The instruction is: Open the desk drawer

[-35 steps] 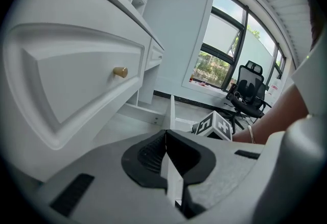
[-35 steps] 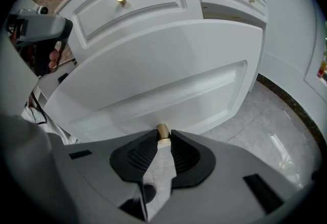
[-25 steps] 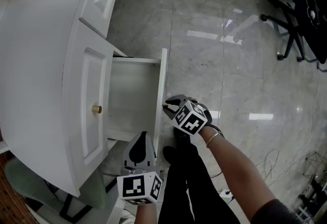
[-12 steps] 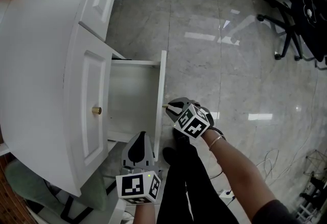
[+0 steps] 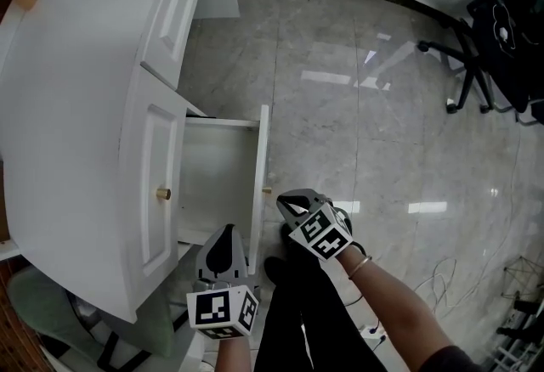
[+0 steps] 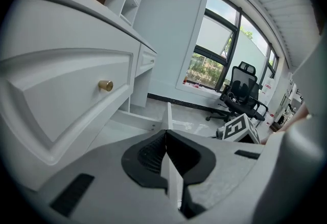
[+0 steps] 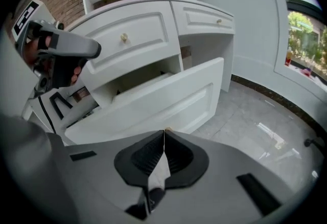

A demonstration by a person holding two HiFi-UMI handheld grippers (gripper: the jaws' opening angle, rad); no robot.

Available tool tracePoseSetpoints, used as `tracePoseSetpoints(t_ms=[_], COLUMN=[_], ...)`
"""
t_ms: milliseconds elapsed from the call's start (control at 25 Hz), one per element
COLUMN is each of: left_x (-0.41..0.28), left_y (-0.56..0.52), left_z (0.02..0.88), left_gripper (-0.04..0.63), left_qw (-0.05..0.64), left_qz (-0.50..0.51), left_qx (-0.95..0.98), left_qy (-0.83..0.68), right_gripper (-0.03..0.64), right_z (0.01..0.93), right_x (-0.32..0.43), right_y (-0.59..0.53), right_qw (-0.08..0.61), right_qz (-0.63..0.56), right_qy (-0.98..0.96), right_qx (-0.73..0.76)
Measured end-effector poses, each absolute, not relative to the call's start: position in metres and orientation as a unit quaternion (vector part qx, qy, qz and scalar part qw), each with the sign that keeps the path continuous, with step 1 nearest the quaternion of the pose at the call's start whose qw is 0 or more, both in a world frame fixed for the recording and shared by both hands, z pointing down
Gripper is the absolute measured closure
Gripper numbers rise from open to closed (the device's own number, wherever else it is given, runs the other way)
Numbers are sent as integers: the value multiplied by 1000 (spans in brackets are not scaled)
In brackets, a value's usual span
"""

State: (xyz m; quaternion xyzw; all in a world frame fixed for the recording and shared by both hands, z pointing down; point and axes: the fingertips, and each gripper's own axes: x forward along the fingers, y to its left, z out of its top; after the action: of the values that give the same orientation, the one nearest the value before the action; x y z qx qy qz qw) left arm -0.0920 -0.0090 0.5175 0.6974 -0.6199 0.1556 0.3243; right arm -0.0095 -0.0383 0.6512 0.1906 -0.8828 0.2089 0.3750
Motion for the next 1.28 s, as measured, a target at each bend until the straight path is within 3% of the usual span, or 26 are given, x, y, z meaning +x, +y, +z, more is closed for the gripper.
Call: tracePoseSetpoints(t_ms=[640, 1280], left_x=[-105, -128], left_y=[-2, -11], left_z=[490, 395], left_gripper=[586, 586], left_qw=[316, 251], left_qz=[153, 120], left_qx=[690, 700], left_qy=[-633, -657], right_gripper=[611, 612], right_z=[522, 404], right_x=[14, 14], right_y=[-65, -64], right_qw=[268, 169], right_qz=[201, 208], right_qy=[-897, -905], right_qx=[290, 329])
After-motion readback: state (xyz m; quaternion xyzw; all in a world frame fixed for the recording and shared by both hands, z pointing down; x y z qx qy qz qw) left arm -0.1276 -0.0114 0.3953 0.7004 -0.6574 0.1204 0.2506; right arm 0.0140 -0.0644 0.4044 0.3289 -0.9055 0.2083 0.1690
